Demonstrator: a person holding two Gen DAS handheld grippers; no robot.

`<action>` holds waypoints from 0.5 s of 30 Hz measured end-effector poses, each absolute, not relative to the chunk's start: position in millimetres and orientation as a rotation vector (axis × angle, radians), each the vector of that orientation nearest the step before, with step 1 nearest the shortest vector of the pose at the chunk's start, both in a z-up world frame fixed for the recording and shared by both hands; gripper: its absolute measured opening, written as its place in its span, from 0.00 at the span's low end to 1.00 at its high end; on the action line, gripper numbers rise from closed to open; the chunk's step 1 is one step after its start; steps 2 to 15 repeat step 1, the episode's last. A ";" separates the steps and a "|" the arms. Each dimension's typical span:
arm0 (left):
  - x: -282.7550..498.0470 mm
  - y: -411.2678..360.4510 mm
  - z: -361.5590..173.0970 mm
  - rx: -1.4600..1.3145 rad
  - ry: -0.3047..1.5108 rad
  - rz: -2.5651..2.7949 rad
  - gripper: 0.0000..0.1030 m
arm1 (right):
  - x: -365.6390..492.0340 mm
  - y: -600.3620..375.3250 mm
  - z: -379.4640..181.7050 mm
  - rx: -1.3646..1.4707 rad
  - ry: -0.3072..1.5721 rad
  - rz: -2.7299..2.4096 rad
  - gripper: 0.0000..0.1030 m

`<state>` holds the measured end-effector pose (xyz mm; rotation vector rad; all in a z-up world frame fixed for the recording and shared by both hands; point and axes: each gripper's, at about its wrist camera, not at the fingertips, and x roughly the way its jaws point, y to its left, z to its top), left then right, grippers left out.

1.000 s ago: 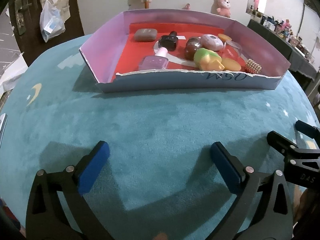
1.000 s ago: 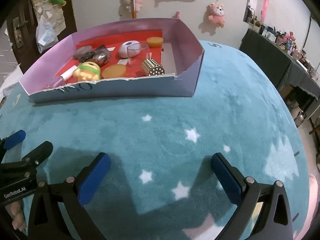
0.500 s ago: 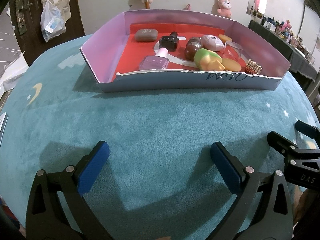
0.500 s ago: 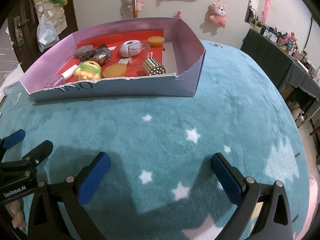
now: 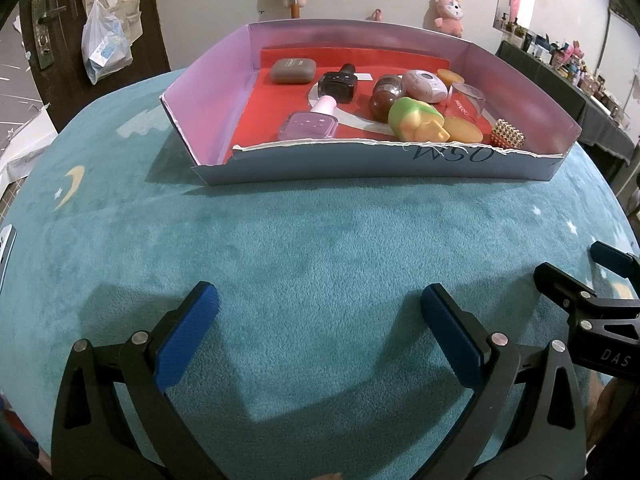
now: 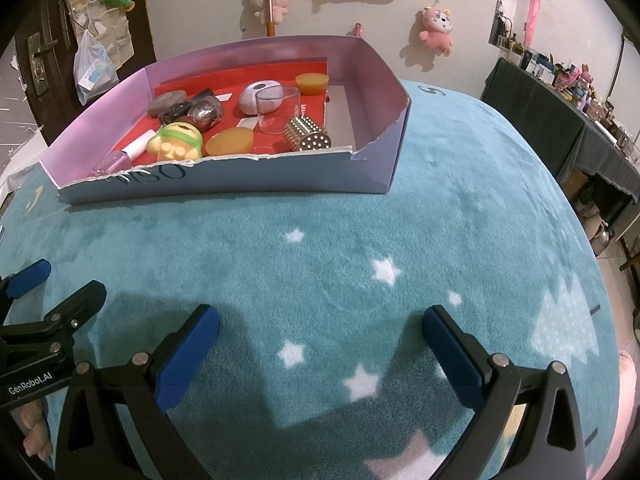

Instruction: Organize rigid objects

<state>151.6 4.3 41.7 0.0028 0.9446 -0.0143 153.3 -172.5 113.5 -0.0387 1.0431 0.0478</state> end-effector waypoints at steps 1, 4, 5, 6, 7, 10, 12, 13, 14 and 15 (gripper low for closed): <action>151.6 4.3 41.7 0.003 0.945 -0.014 1.00 | 153.3 -172.3 113.5 -0.039 1.043 0.048 1.00; 151.6 4.3 41.7 0.003 0.945 -0.014 1.00 | 153.3 -172.3 113.5 -0.039 1.043 0.048 1.00; 151.6 4.3 41.7 0.003 0.945 -0.014 1.00 | 153.3 -172.3 113.5 -0.039 1.043 0.048 1.00; 151.6 4.3 41.7 0.003 0.945 -0.014 1.00 | 153.3 -172.3 113.5 -0.039 1.043 0.048 1.00; 151.6 4.3 41.7 0.003 0.945 -0.014 1.00 | 153.3 -172.3 113.5 -0.039 1.043 0.048 1.00; 151.6 4.3 41.7 0.003 0.945 -0.014 1.00 | 153.3 -172.3 113.5 -0.039 1.043 0.048 1.00; 151.6 4.3 41.7 0.003 0.945 -0.014 1.00 | 153.3 -172.3 113.5 -0.039 1.043 0.048 1.00; 151.6 4.3 41.7 0.003 0.945 -0.014 1.00 | 153.3 -172.3 113.5 -0.039 1.043 0.048 1.00; 151.6 4.3 41.7 0.003 0.945 -0.014 1.00 | 153.3 -172.3 113.5 -0.039 1.043 0.048 1.00; 151.6 4.3 41.7 0.003 0.945 -0.014 1.00 | 153.3 -172.3 113.5 -0.039 1.043 0.048 1.00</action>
